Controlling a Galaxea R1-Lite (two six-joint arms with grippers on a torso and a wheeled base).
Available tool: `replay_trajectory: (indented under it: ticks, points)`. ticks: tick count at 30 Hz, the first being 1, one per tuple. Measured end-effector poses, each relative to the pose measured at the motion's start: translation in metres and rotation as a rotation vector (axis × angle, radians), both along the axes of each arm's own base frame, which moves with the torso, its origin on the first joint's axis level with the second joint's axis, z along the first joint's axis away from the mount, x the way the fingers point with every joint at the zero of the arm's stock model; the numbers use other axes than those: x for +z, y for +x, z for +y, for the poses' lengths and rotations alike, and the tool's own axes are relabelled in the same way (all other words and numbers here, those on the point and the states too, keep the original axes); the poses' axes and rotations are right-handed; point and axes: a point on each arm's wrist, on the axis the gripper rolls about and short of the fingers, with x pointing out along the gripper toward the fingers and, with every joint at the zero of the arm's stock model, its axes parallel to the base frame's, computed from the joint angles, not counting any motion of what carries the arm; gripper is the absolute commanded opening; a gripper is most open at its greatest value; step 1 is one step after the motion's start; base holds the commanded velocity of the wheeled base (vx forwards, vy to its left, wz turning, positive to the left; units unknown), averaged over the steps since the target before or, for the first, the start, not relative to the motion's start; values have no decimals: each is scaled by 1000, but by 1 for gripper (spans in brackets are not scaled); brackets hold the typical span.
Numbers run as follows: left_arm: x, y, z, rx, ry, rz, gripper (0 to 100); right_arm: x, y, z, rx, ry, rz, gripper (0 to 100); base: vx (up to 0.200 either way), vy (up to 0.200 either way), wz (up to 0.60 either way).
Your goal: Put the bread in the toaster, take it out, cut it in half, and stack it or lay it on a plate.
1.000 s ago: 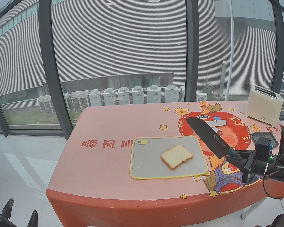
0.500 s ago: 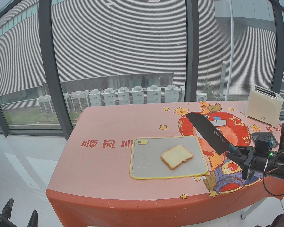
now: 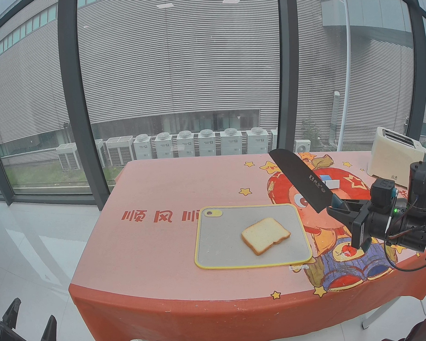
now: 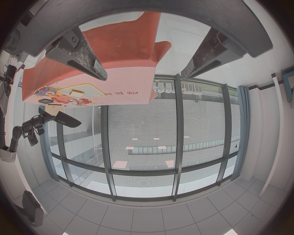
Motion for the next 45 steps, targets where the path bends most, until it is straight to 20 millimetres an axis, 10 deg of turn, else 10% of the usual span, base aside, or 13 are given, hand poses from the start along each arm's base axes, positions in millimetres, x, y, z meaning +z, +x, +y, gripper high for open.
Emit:
replay_trajectory:
  ticks: [45]
  points:
    - [2, 0, 0, 5, -10, -19, 100, -9, -33, 24, 103, -254, 260, 0, 0, 0, 0]
